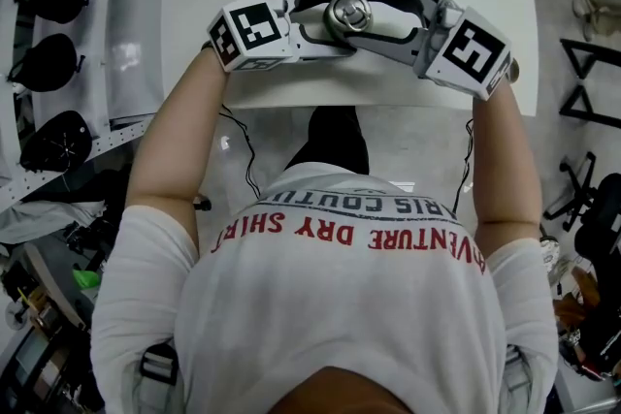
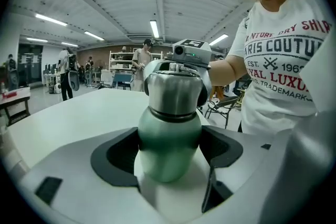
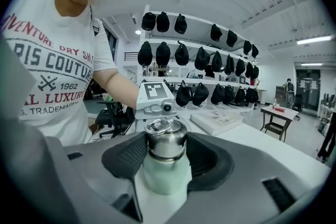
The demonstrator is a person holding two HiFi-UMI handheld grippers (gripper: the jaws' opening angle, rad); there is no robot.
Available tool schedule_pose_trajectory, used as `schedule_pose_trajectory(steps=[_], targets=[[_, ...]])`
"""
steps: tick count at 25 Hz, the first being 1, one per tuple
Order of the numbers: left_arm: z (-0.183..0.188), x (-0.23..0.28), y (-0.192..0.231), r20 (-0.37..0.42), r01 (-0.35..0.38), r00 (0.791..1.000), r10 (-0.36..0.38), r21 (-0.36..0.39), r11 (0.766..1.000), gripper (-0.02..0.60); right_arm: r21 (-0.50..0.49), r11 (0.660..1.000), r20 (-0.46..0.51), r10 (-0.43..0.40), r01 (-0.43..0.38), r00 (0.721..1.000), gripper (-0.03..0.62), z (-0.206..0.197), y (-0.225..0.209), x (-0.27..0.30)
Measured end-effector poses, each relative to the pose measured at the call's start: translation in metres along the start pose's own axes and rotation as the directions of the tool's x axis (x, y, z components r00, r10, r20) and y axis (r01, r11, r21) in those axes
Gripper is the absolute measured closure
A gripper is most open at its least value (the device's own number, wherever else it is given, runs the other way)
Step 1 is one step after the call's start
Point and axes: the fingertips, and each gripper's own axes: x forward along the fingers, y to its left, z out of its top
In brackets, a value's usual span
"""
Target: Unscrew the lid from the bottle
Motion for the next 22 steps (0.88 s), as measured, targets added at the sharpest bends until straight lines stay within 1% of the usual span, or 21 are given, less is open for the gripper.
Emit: schedule_pose_trajectory(steps=[3, 6, 7, 9, 12, 14, 17, 20, 22], targets=[[0.000, -0.001, 0.002, -0.008, 0.005, 1.000, -0.005, 0.005, 1.000, 0.215, 0.016, 1.000, -0.002, 0.010, -0.010, 1.000, 0.358, 0.001, -0.002, 0.000], [0.000, -0.001, 0.003, 0.007, -0.021, 1.000, 0.021, -0.016, 1.000, 0.215, 0.036, 0.999, 0.013, 0.006, -0.006, 1.000, 0.355, 0.003, 0.001, -0.001], [0.001, -0.001, 0.003, 0.015, -0.034, 0.999, 0.035, -0.028, 0.999, 0.215, 0.039, 0.999, 0.015, -0.003, 0.002, 1.000, 0.331, 0.003, 0.003, -0.002], [0.002, -0.001, 0.003, 0.029, -0.074, 0.997, 0.075, -0.050, 0.996, 0.215, 0.036, 0.998, 0.022, -0.050, 0.049, 0.998, 0.309, 0.003, 0.005, -0.004], [0.003, -0.001, 0.003, 0.052, -0.160, 0.985, 0.165, -0.092, 0.983, 0.215, 0.067, 0.982, 0.053, -0.179, 0.175, 0.982, 0.306, 0.001, 0.008, -0.009], [0.004, -0.001, 0.004, 0.063, -0.225, 0.970, 0.234, -0.129, 0.966, 0.215, 0.102, 0.963, 0.051, -0.254, 0.248, 0.966, 0.306, -0.003, 0.009, -0.011], [0.004, 0.000, 0.005, 0.056, -0.324, 0.939, 0.339, -0.184, 0.928, 0.215, 0.168, 0.925, 0.052, -0.354, 0.342, 0.934, 0.306, -0.004, 0.008, -0.015], [0.005, 0.001, 0.005, 0.044, -0.411, 0.901, 0.432, -0.236, 0.881, 0.215, 0.192, 0.887, 0.044, -0.436, 0.420, 0.899, 0.306, -0.002, 0.007, -0.018], [0.006, 0.001, 0.005, 0.035, -0.466, 0.870, 0.492, -0.269, 0.843, 0.215, 0.189, 0.867, 0.038, -0.476, 0.461, 0.879, 0.306, -0.001, 0.006, -0.019]])
